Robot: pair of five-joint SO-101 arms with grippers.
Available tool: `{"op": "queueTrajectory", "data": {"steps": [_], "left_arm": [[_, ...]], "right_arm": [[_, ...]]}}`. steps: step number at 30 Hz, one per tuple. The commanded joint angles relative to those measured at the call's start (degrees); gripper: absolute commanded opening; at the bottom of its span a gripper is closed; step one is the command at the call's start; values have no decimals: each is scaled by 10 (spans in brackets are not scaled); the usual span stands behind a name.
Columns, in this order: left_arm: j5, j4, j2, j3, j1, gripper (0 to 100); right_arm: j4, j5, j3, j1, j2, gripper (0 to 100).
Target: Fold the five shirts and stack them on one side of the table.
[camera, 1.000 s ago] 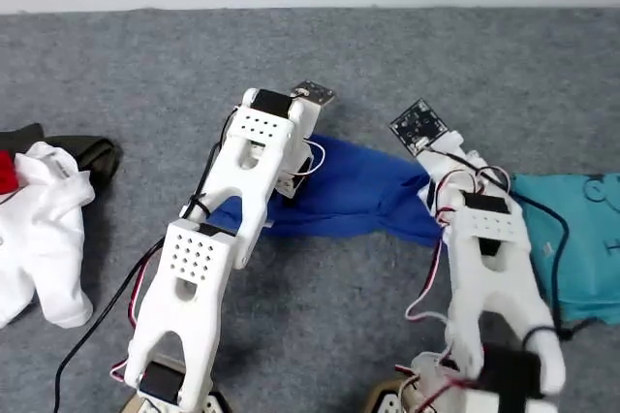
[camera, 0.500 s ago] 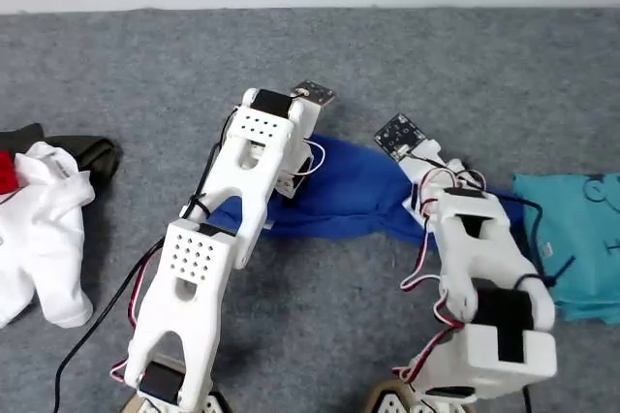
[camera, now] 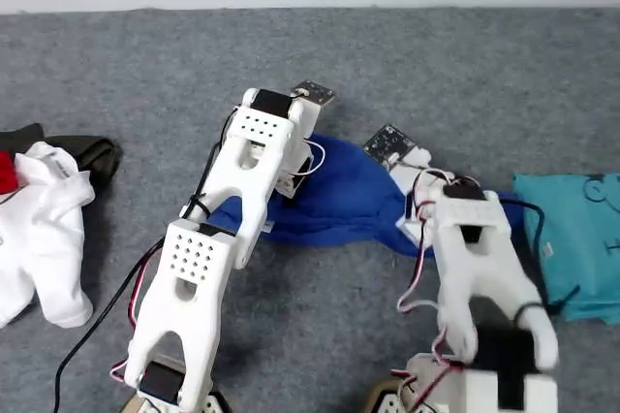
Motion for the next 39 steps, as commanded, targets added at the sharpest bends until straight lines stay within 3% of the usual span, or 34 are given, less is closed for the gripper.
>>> {"op": "queueTrajectory", "data": {"steps": [1,5,9,19,25,32,39], "left_arm": [[-1,8,28,2,-3,98],[-2,8,28,2,-3,98],[1,9,11,-20,-15,98],[-2,11,-144,29,-29,99],[-3,10,-215,58,-114,99],[3,10,-147,56,-152,201],[45,0,-74,54,-156,204]], "right_arm": [[7,-5,55,-5,-89,369],[7,-17,98,-2,-190,369],[-9,-95,98,17,-256,369],[-35,-116,97,65,-225,369],[28,-113,97,65,-276,369],[44,-116,97,65,-291,369],[44,-116,97,65,-292,369]]}}
